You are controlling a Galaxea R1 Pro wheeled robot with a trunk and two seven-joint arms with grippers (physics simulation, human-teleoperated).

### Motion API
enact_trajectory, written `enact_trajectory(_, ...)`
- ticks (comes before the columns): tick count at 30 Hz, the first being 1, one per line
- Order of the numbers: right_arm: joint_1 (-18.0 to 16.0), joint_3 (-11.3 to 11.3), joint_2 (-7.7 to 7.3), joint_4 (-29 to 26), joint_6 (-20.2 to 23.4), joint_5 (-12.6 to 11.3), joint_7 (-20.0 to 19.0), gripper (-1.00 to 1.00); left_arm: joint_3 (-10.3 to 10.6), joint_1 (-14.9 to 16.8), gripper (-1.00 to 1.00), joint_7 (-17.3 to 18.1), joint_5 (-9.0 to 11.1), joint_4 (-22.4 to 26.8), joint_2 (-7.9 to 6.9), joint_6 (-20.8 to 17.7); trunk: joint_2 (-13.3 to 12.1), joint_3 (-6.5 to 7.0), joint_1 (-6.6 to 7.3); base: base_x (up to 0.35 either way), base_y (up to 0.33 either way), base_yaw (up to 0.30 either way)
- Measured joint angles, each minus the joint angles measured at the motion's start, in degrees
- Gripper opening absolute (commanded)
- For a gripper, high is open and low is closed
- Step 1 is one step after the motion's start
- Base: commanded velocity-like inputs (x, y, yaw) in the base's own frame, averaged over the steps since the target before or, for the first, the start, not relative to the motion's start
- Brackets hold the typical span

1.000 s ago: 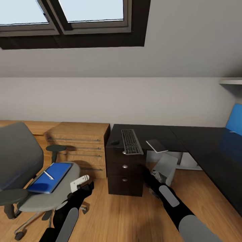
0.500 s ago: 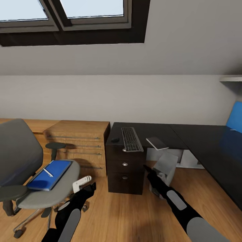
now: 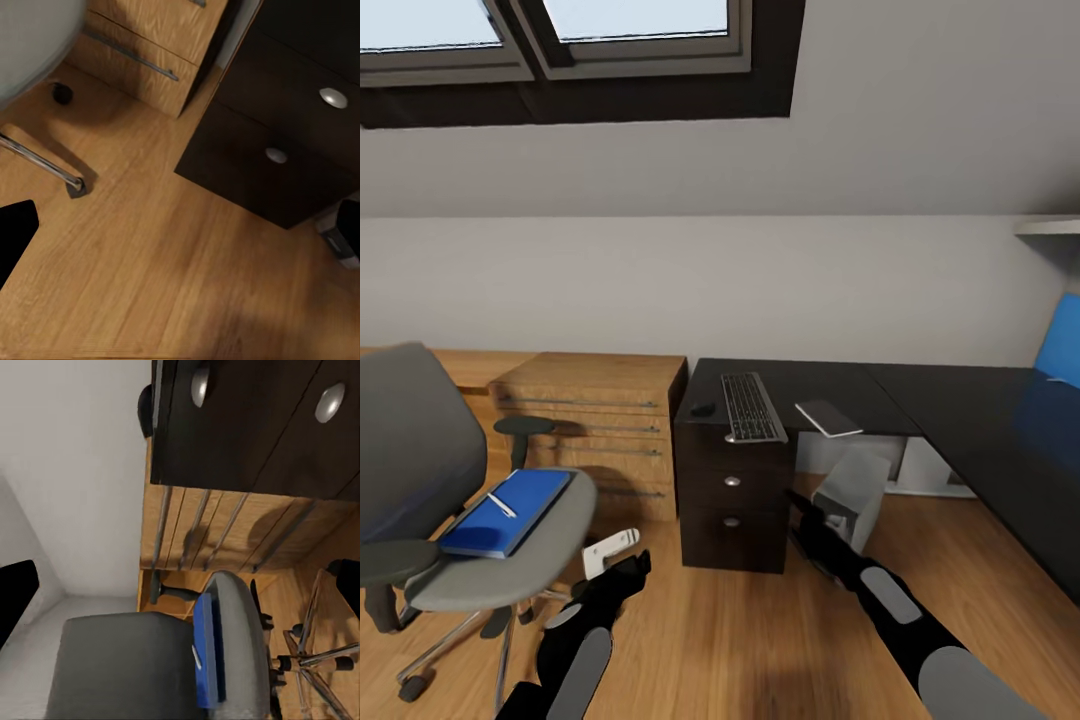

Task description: In the bedroom, organize the workspace by keeping the computer under the desk, ensuring the monitor is on the desk, placing the keyboard on the desk next to the monitor, placing the mouse on the desk next to the keyboard, moving the folder from the swivel chair onto the desk next to the mouse, stacking the notebook on top of the folder with the pen on top of the notebook, and positioning the swivel chair next to the desk.

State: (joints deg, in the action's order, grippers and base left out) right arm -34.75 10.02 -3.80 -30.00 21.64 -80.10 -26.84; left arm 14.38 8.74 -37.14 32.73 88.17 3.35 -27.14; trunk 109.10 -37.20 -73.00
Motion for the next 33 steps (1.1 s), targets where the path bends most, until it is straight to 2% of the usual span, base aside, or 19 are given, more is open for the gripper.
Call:
enact_trajectory(3,0.0,0.05,-0.05,-0.05,3.76,-2.33,-1.28,1.0,0.92,0.0,1.0,-1.46,0.08,0.0,0.0,0.06,1.2,-0.54,-0.66,0.0,0.0,0.0)
enact_trajectory(8,0.0,0.06,0.07,-0.07,5.8,-3.55,-1.88,1.0,1.45,0.0,1.0,-2.31,0.17,0.0,-0.04,0.1,3.21,-1.44,-1.76,0.0,0.0,0.0)
enact_trajectory(15,0.0,0.29,0.5,-0.15,0.53,-3.94,-1.26,1.0,1.55,0.0,1.0,-2.47,0.24,0.0,-0.09,0.05,6.02,-2.69,-3.3,0.0,0.0,0.0)
enact_trajectory(16,0.0,0.46,0.95,-0.21,-1.85,-3.77,-1.04,1.0,1.56,0.0,1.0,-2.48,0.3,0.0,-0.09,-0.01,6.42,-2.87,-3.52,0.0,0.0,0.0)
enact_trajectory(19,-0.01,0.68,1.35,-1.08,-4.81,-3.55,-1.26,1.0,1.56,0.0,1.0,-2.48,0.32,0.0,-0.11,-0.1,6.43,-2.88,-3.52,0.0,0.0,0.0)
enact_trajectory(22,0.06,0.91,1.45,-4.3,-6.12,-3.39,-1.39,1.0,1.56,0.0,1.0,-2.46,0.38,-0.02,-0.25,-0.18,6.43,-2.88,-3.52,0.004,0.0,0.0)
enact_trajectory(23,0.18,1.05,1.48,-7.73,-6.63,-2.15,-1.37,1.0,1.56,0.0,1.0,-2.37,0.4,-0.4,-0.51,-0.2,6.44,-2.87,-3.52,0.038,0.0,0.0)
enact_trajectory(28,0.25,1.04,1.49,-9.05,-6.82,-0.59,-1.05,1.0,1.56,0.0,1.0,-2.16,0.42,-1.11,-0.83,-0.17,6.44,-2.88,-3.49,0.218,0.0,0.0)
enact_trajectory(33,0.26,0.9,1.55,-8.38,-6.69,-0.56,-0.23,1.0,1.56,0.0,1.0,-2.13,0.42,-1.22,-0.88,-0.14,6.44,-2.88,-3.49,0.309,0.0,0.0)
